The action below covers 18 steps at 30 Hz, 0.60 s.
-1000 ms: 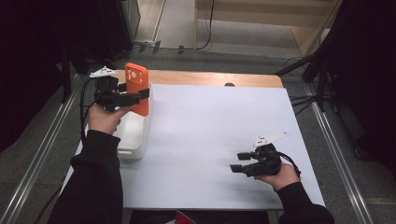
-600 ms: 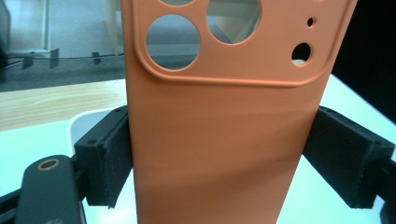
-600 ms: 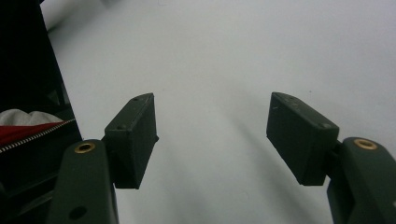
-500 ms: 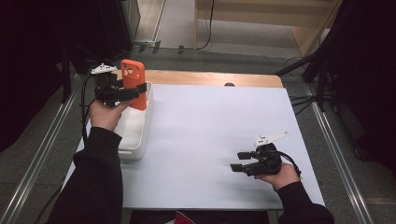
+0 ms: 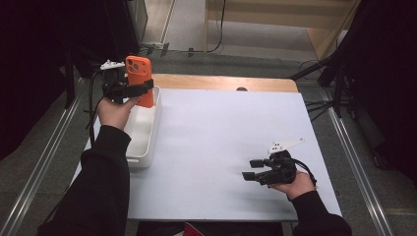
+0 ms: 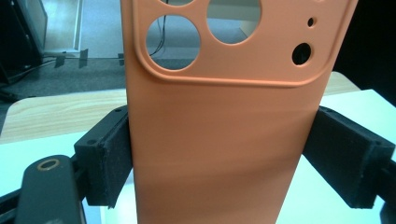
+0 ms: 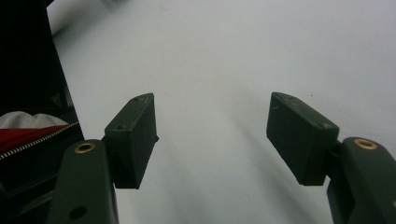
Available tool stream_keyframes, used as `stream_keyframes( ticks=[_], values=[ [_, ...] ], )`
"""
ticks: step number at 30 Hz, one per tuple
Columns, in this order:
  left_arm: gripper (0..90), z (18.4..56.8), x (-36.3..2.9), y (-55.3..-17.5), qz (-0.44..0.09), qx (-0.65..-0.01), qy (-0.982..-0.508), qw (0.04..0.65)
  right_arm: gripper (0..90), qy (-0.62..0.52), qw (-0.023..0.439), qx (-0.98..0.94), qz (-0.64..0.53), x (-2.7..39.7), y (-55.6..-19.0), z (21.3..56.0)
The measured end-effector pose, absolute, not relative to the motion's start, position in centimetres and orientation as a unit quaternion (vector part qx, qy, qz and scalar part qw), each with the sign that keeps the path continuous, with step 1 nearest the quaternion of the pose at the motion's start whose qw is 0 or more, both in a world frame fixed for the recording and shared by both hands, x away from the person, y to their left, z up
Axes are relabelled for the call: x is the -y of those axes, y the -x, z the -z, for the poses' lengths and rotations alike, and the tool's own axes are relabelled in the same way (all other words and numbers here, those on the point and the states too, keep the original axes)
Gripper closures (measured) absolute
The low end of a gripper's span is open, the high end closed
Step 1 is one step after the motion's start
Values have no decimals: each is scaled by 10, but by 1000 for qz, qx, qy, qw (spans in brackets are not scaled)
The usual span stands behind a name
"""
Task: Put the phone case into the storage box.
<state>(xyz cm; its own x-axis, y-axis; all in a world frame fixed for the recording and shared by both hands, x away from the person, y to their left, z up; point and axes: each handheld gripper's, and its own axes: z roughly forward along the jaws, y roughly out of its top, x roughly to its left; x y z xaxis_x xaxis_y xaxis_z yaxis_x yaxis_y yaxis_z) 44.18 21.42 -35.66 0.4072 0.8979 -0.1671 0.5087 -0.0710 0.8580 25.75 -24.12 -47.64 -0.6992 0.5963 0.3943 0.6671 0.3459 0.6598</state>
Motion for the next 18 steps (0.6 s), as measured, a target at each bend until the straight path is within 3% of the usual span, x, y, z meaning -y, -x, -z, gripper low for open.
stream_keyframes(
  ticks=[18],
  values=[
    [146,357,-211,-466,-233,-511,-698,445,323,381,44,819,427,242,-258,476]
  ],
)
